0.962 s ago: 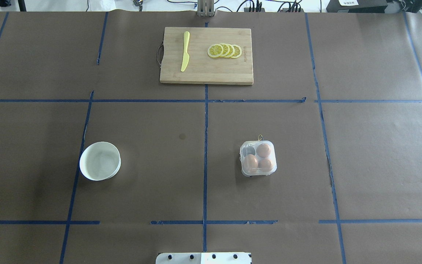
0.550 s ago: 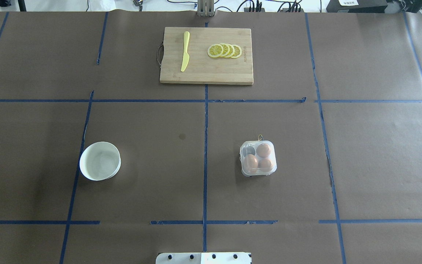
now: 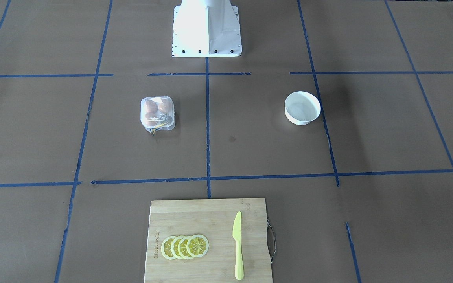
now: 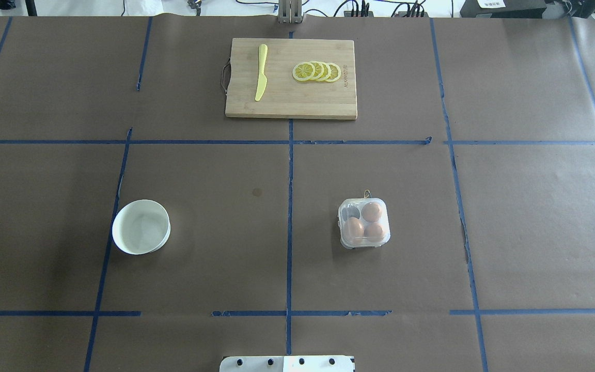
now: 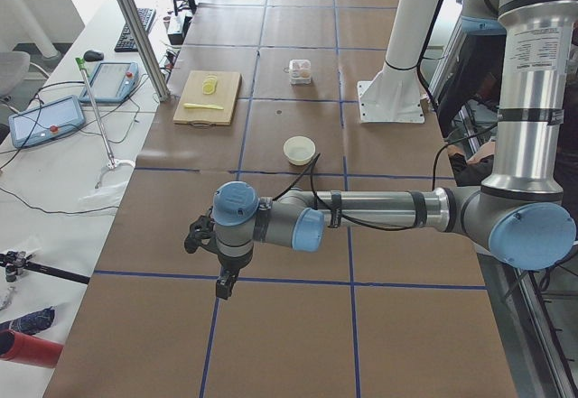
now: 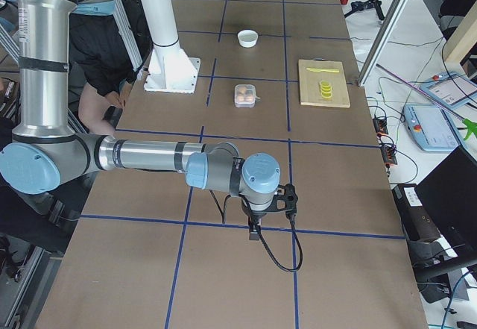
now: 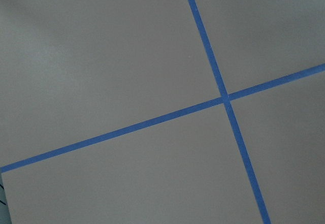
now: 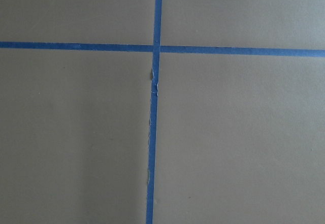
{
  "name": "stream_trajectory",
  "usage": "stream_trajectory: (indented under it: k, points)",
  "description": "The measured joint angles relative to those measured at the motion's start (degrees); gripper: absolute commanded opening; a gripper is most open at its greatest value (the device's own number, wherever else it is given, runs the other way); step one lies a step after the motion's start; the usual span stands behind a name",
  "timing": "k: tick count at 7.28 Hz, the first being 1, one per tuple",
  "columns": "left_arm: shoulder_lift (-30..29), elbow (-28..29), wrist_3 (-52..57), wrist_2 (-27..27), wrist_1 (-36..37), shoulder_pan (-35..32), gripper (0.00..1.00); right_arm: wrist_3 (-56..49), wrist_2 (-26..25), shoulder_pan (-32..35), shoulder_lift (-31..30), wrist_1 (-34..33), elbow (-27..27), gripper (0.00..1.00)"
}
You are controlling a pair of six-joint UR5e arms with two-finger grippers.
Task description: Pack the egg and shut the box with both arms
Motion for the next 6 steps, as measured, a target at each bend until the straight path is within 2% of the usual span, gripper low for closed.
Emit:
stream_trajectory:
  k: [2,6]
  points:
    - [0.0,-0.6,-1.2,-3.4,0.1,1.3,1.0,0.5,0.1,0.0,0.1,0.0,0.3,1.0]
    - [0.0,-1.1,-1.5,-3.7,0.2,1.7,1.0,0.6,0.0,0.0,0.2,0.1,0.4,1.0]
